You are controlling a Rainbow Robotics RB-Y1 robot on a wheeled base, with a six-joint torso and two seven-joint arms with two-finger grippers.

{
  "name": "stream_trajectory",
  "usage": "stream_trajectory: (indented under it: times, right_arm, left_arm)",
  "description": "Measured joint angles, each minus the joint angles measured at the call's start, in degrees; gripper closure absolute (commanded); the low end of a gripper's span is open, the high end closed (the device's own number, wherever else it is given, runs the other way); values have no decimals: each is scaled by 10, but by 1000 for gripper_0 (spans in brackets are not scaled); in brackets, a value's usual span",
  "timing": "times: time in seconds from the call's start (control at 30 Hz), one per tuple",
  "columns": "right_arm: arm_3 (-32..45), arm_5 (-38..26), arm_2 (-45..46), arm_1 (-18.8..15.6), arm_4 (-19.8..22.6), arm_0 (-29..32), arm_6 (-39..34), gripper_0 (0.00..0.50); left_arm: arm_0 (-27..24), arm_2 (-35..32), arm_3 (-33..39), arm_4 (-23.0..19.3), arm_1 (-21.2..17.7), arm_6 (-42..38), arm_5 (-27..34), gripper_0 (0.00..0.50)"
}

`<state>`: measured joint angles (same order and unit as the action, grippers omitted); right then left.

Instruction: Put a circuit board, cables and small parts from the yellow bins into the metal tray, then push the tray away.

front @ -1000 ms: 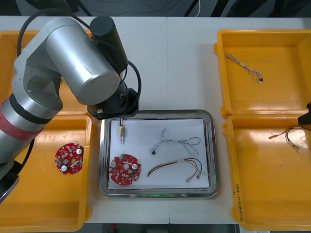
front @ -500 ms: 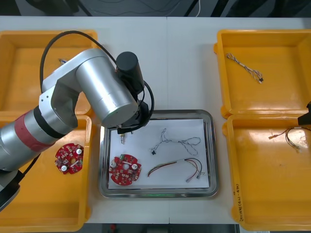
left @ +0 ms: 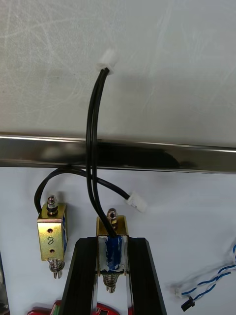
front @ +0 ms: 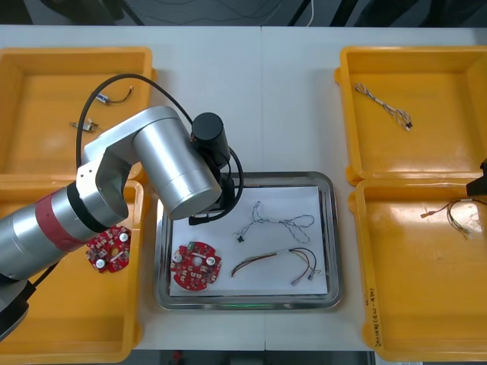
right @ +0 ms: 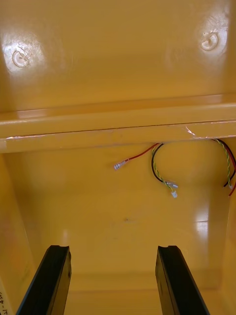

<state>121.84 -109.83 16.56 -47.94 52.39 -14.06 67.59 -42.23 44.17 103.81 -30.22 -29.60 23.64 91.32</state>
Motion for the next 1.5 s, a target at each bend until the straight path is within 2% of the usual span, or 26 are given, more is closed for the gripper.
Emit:
stream_trajectory:
  times: [0.03,0.07,0.1,0.2,0.23,0.47,0.67,0.9,1.1,1.5]
  right_arm:
    - [0,0,0,0,0,0,0,0]
    - [0,0,0,0,0,0,0,0]
    - [0,0,0,0,0,0,0,0]
    - [0,0,0,0,0,0,0,0]
    - [0,0,0,0,0,0,0,0]
    - [0,0,0,0,0,0,0,0]
    - [0,0,0,0,0,0,0,0]
    - [0,0,1,0,0,0,0,0]
    - [0,0,1,0,0,0,0,0]
    - [0,0,1,0,0,0,0,0]
  left_arm:
    - [0,1,0,0,0,0,0,327]
    - [0,2,0,0,0,0,0,294]
    - [0,2,0,0,0,0,0,191]
    - [0,3,0,0,0,-1,-1,35]
    - [0,3,0,0,0,-1,-1,8]
    - [0,3,3,0,0,-4,-1,0]
    - [0,3,10,1,0,-38,-1,0]
    - [0,-8,39,-6,0,-49,10,0]
    - [0,-56,83,-32,-1,-49,51,0]
    - [0,-196,157,-145,-51,-43,157,0]
